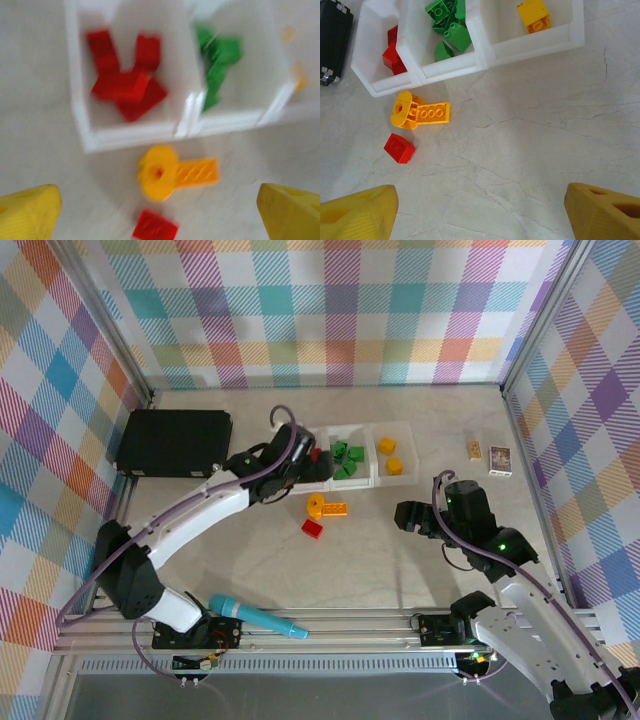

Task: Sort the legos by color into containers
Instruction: Pick up the lego from the center of the table.

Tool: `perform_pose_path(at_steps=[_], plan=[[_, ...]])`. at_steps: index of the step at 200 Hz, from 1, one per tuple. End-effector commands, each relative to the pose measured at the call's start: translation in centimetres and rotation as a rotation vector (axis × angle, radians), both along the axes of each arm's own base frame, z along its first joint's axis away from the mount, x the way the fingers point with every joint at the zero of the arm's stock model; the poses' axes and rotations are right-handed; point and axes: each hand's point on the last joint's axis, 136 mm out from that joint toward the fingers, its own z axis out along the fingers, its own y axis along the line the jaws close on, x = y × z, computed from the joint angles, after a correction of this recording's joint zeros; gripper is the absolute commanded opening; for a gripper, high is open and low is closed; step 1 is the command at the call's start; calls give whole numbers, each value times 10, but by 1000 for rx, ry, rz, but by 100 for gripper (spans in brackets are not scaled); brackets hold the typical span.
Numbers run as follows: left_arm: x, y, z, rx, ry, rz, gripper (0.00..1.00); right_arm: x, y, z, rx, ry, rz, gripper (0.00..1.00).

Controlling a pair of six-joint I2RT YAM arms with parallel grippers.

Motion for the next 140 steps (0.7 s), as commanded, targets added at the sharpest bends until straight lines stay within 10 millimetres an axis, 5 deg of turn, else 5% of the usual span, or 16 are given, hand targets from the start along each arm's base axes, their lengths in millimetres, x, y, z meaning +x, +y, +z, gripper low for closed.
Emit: perform_pose_path(at_steps=[1, 28, 71, 140], plan=[[-43, 18, -43, 69, 167, 40, 100, 4, 6, 5, 31, -18, 5, 87], [-63, 28, -58, 53, 217, 245, 100, 3, 6, -6, 21, 11, 7, 87], [-70, 14, -75, -69, 231, 505, 99, -5, 2, -5, 17, 6, 4, 87], [-67, -19, -115, -119, 289, 617, 93, -26, -11, -4, -20, -3, 25, 87]])
